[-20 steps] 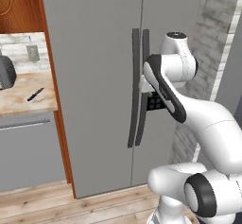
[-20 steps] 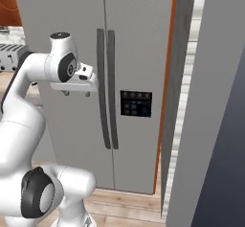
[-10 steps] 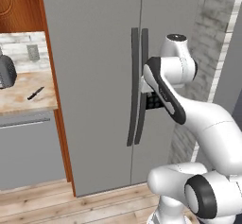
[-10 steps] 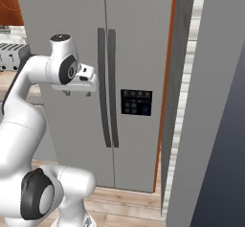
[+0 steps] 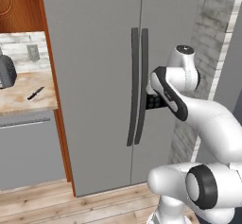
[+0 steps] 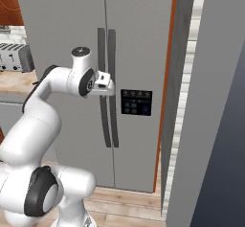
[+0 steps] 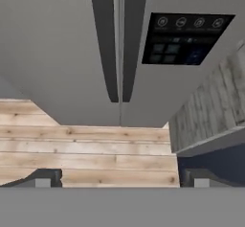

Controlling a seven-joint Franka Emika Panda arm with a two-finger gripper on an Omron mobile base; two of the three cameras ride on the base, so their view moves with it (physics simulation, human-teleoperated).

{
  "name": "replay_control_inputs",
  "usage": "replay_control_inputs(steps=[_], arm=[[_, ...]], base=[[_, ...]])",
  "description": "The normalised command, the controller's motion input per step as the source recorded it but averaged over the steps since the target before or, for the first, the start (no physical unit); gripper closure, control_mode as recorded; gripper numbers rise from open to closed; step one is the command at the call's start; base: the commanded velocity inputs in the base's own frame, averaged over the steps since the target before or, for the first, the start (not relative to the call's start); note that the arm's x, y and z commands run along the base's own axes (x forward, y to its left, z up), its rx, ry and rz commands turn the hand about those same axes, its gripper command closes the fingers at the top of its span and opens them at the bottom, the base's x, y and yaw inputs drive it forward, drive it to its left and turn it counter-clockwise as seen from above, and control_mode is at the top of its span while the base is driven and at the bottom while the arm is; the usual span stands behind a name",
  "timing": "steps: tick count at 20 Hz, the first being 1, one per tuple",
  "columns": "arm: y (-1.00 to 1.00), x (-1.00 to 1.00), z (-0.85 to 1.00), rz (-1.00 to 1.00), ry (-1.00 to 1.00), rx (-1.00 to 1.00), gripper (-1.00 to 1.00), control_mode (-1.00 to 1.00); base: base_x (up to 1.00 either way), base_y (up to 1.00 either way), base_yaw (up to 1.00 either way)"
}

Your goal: Retrieve the butter from the fridge and place it on a plate on the dining table. Then retrieve the butter knife by the fridge and place it near the plate.

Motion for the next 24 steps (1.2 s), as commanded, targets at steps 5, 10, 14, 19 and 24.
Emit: replay_control_inputs(steps=[5, 10, 14, 19, 24], arm=[[-0.1, 0.67, -0.07, 0.08, -0.01, 0.05, -1.0, -1.0], [-0.09, 0.36, 0.0, 0.07, -0.07, 0.04, -1.0, -1.0], [0.0, 0.5, 0.0, -0.09, -0.01, 0.0, -1.0, -1.0], [0.21, 0.52, -0.18, -0.11, -0.02, 0.0, -1.0, -1.0], [-0.04, 0.39, -0.04, -0.03, -0.06, 0.01, -1.0, -1.0]], base=[[0.0, 0.0, 0.0], [0.0, 0.0, 0.0], [0.0, 0.0, 0.0], [0.0, 0.0, 0.0], [0.0, 0.0, 0.0]])
